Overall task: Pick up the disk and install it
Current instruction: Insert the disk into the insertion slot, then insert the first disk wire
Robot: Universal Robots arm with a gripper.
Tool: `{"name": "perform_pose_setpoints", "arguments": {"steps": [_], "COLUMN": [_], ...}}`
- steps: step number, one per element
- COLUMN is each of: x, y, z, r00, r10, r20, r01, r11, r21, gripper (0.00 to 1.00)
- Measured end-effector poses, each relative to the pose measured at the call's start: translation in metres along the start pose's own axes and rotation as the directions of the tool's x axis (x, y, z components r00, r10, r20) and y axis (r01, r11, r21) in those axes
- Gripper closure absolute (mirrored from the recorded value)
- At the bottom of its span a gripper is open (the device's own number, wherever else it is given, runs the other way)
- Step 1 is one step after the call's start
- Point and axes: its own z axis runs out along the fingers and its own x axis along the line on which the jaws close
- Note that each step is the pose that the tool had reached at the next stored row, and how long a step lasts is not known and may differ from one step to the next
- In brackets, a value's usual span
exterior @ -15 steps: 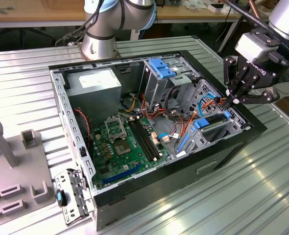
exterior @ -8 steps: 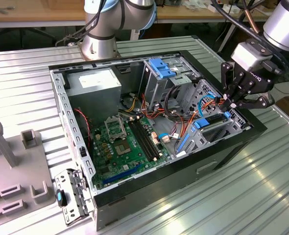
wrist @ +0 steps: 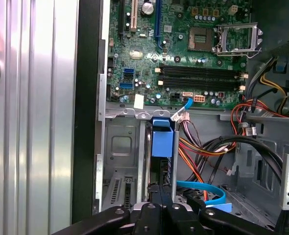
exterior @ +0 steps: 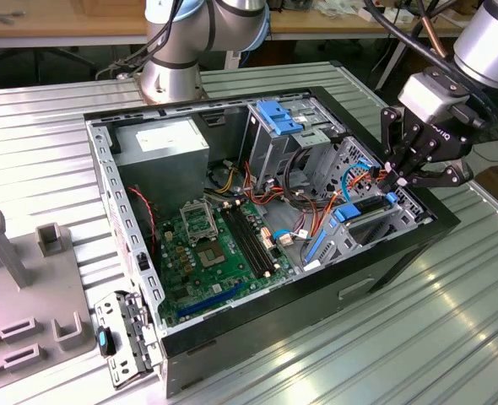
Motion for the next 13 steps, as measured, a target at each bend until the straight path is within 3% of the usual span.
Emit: {"name": "perform_pose_setpoints", "arguments": {"steps": [7, 10, 13], "x": [0.0001, 0.0007, 0.0009], "y": [-0.0010, -0.0155, -0.0214], "z": [0.0000, 0.0007, 0.0010], "r00": [1.0000, 1.0000, 0.9998], "r10": [0.000, -0.001, -0.017], "r20": [0.0001, 0.0005, 0.0010], "r01": [0.000, 0.001, 0.017], "r11": [1.0000, 1.0000, 0.9998], "r21": [-0.0002, -0.0057, -0.0071], "gripper": [0.89, 0.89, 0.89]}}
